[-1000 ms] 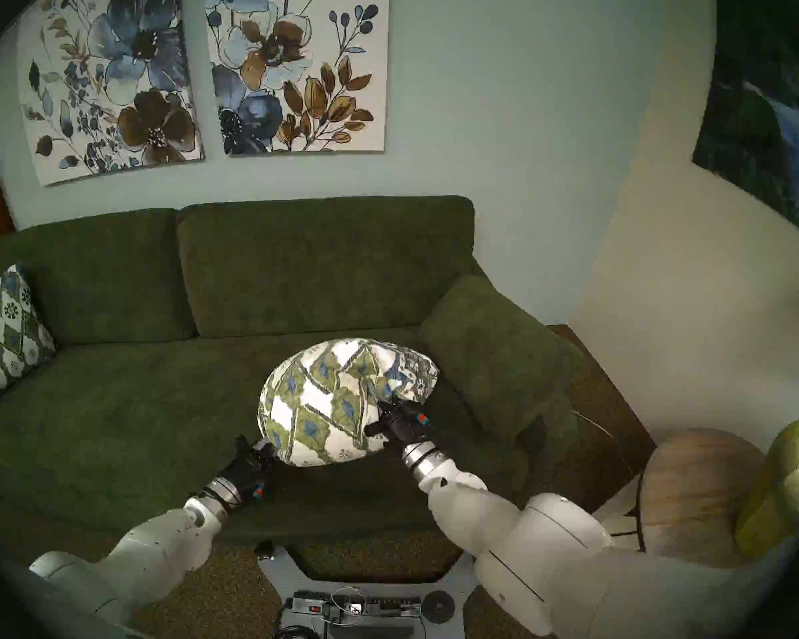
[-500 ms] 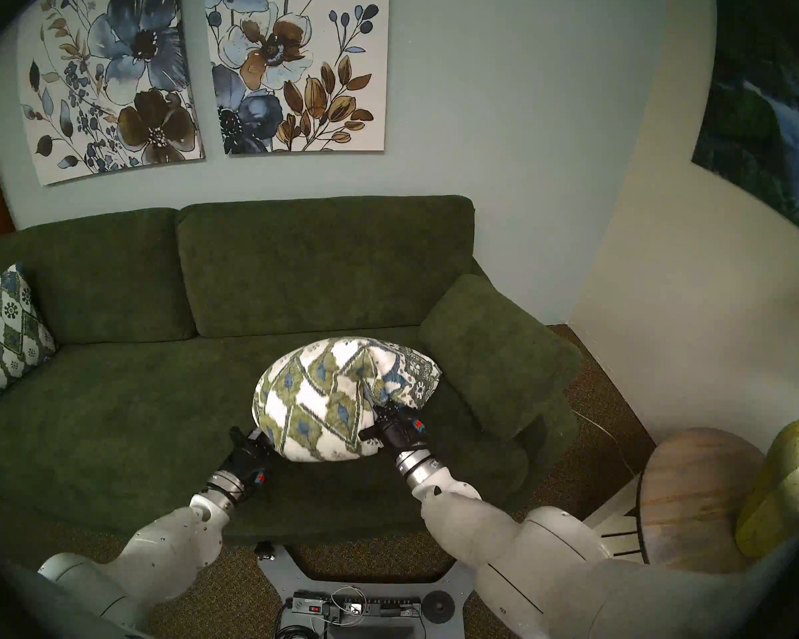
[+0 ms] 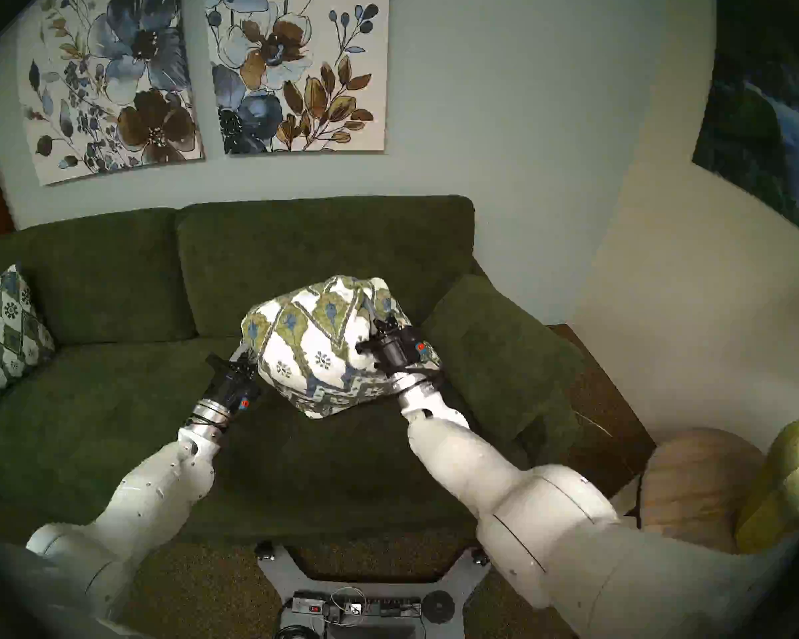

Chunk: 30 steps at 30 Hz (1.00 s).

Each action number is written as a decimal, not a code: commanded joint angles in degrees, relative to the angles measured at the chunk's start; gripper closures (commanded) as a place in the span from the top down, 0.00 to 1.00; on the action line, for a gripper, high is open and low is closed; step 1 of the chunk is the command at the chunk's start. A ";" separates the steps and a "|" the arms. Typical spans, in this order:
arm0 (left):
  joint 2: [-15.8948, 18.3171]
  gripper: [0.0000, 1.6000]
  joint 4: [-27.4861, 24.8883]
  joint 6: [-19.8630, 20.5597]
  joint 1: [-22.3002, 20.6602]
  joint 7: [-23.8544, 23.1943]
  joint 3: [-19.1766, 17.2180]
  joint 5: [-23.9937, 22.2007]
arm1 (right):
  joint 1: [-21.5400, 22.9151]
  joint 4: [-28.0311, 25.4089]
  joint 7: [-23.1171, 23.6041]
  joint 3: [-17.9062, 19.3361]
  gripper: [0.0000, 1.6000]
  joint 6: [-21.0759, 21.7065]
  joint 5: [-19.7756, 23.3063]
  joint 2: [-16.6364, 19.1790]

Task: Fluff a cushion

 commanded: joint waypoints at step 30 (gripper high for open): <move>3.42 0.00 -15.50 0.15 1.69 11.25 -0.62 5.44 | 3.67 -19.11 3.68 1.49 0.00 -0.05 -4.35 -0.25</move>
